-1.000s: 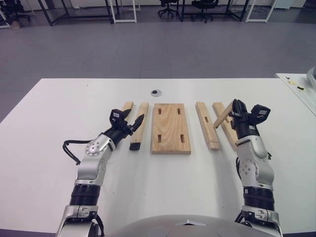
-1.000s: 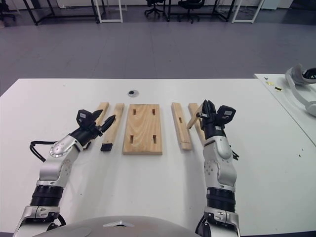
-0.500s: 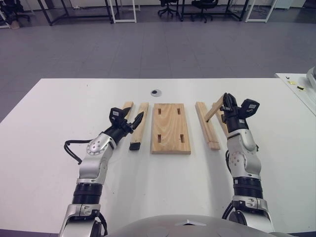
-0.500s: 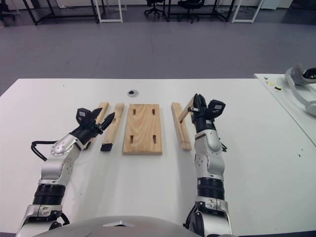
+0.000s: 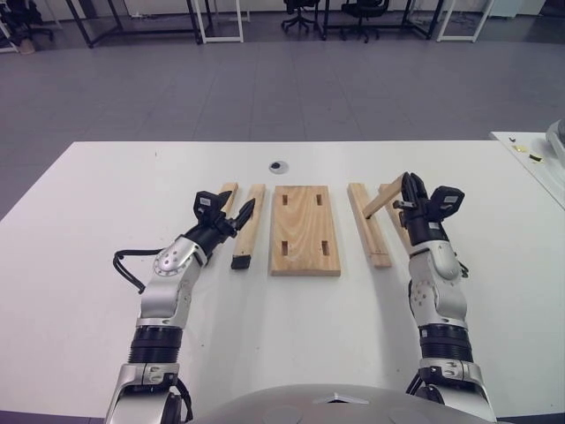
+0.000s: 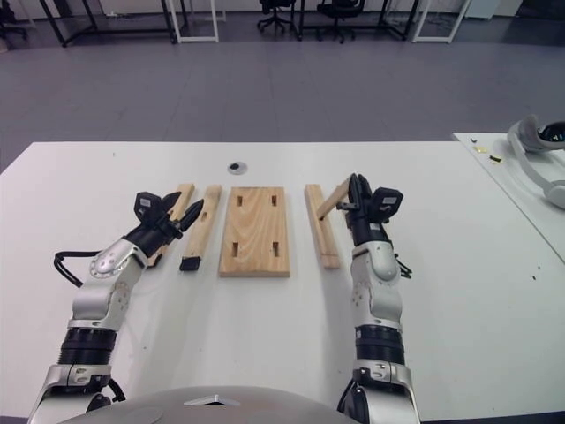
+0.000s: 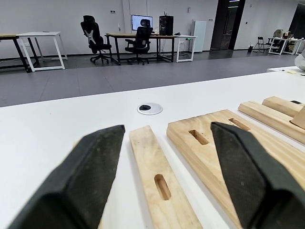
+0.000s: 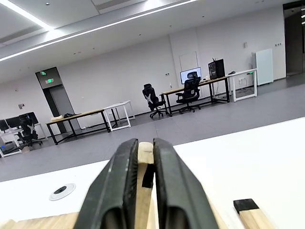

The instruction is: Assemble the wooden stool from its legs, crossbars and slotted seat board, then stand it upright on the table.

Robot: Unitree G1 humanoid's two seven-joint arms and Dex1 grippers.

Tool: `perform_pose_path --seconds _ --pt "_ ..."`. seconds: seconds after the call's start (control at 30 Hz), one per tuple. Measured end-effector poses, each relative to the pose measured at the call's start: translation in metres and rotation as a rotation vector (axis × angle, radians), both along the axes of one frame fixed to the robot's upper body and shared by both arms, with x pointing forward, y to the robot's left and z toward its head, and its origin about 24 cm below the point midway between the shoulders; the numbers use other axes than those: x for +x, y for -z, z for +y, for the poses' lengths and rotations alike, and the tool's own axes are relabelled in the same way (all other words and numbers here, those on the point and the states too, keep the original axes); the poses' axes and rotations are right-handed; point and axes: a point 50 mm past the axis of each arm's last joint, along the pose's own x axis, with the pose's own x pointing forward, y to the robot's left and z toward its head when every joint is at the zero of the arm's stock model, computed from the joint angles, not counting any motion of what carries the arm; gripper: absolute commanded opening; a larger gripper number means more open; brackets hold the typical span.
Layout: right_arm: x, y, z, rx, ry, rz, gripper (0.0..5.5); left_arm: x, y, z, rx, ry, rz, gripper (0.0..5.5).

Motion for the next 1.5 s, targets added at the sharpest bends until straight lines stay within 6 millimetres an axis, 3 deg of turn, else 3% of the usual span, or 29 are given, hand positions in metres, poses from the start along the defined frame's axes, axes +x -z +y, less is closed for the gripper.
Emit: perform_pose_path --seconds 0.97,1.5 --pt "-0.003 -0.017 0.005 -0.078 0.033 0.02 0.37 0.002 -0.002 0.001 0.019 -0.028 -0.022 3.33" --pt "-0.004 0.003 -0.004 -0.165 0.065 0.083 0.37 0.002 -0.001 -0.001 0.036 -0.024 -0.025 3.33"
